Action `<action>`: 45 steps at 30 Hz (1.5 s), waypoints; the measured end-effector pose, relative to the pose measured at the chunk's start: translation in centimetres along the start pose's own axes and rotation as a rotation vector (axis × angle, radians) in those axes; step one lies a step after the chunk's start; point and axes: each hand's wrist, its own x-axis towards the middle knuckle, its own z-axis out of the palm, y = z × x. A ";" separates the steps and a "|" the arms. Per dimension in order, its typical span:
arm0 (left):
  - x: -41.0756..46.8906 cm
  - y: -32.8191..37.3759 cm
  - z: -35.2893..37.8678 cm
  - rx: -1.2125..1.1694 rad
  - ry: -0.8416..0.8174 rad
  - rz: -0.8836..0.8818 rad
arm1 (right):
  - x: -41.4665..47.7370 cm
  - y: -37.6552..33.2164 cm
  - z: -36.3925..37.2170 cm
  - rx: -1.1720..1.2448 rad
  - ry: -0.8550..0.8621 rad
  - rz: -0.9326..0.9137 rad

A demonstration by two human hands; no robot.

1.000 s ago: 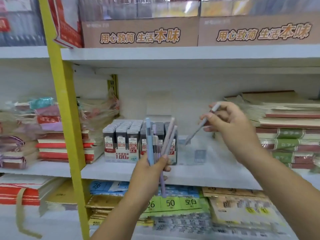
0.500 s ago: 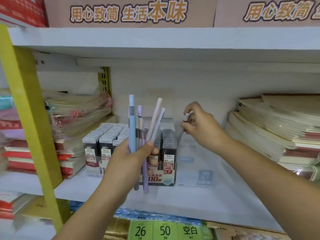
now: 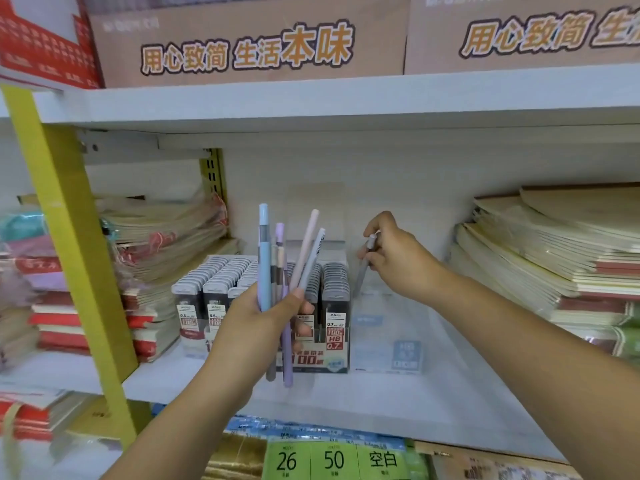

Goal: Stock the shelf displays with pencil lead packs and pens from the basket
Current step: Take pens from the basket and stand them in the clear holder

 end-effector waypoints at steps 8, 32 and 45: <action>0.0 0.2 0.0 -0.031 0.000 -0.009 | -0.1 -0.8 -0.5 -0.092 -0.079 -0.025; -1.0 -0.1 0.1 -0.125 -0.033 -0.102 | -0.8 -2.5 -0.6 -0.369 0.053 0.027; -2.5 -0.4 1.4 -0.245 -0.174 -0.146 | -6.9 -8.3 -1.4 0.813 0.093 0.234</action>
